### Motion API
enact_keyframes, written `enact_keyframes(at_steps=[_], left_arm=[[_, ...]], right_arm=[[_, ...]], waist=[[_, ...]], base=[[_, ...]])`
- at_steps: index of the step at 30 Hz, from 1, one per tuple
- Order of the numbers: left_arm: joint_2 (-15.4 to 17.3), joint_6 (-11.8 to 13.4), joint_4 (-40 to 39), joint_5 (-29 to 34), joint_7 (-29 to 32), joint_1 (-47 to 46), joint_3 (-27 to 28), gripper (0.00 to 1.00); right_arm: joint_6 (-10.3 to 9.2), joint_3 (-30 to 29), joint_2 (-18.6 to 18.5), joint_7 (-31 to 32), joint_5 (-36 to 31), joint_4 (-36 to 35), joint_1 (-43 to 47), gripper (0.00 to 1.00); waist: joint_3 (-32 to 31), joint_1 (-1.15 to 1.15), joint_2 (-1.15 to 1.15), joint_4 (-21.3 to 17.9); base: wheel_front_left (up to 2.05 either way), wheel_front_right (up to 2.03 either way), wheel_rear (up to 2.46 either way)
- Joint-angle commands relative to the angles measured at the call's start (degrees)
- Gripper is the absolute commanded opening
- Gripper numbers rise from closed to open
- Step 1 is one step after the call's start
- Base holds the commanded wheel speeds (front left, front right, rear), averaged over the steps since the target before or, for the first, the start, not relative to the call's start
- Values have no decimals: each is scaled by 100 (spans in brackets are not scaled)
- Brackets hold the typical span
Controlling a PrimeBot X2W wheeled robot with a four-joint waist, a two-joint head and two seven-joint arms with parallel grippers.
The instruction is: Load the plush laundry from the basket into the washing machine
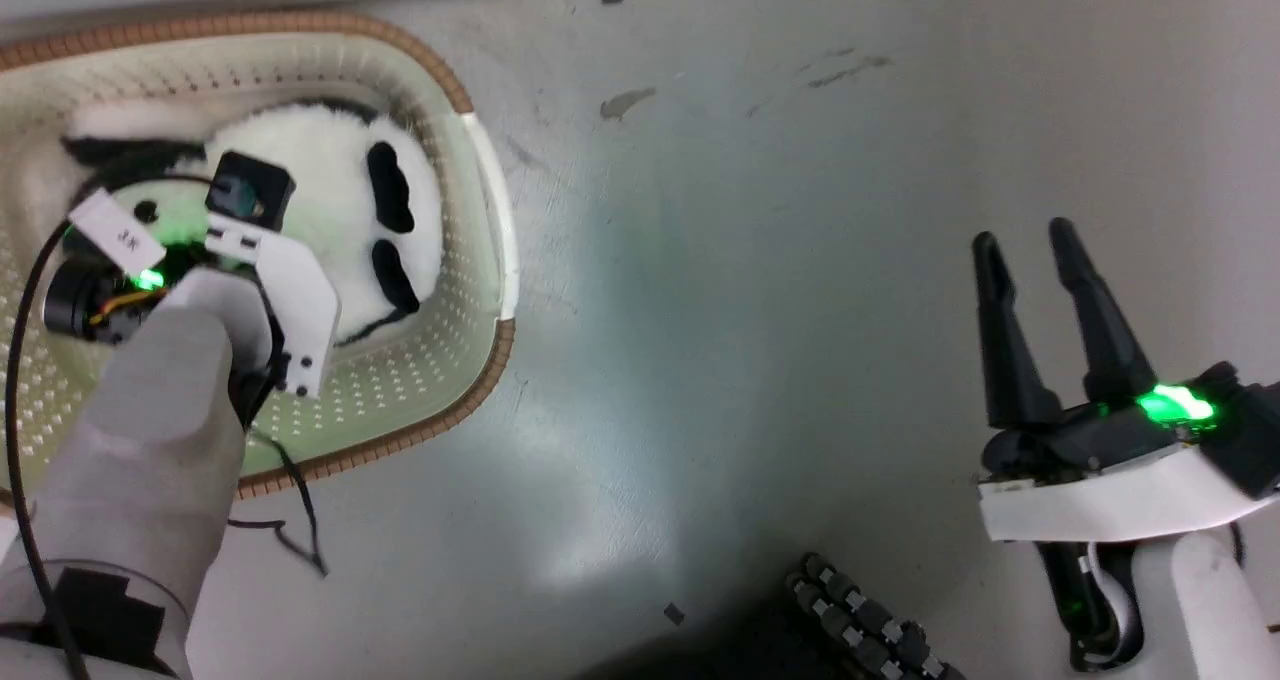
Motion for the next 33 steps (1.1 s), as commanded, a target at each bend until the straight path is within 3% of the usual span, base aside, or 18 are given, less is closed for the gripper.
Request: enact_keyframes(at_steps=[1,12,21,26,33], left_arm=[[-12,35,277,-107,-152,139,-52,0],[-713,-38,269,-495,-1403,1140,40,0],[-815,-88,-56,-669,-1954,1630,43,0],[-764,-83,-876,-813,-2011,2005,279,0],[-543,234,-2943,-678,-2014,2933,863,0]], right_arm=[[-5,-120,-3,-70,-23,37,-72,100],[-5,-469,-3,-70,-606,152,433,100],[-5,-600,-3,-70,-899,198,866,100],[-5,-655,-3,-70,-1014,262,1056,100],[-5,-722,-3,-70,-1079,346,1161,100]], waist=[[-398,0,0,119],[-2451,0,0,795],[-3489,0,0,1276],[-3916,0,0,1480],[-4313,0,0,1615]], base=[[0,0,0],[0,0,0],[0,0,0],[0,0,0],[0,0,0]])
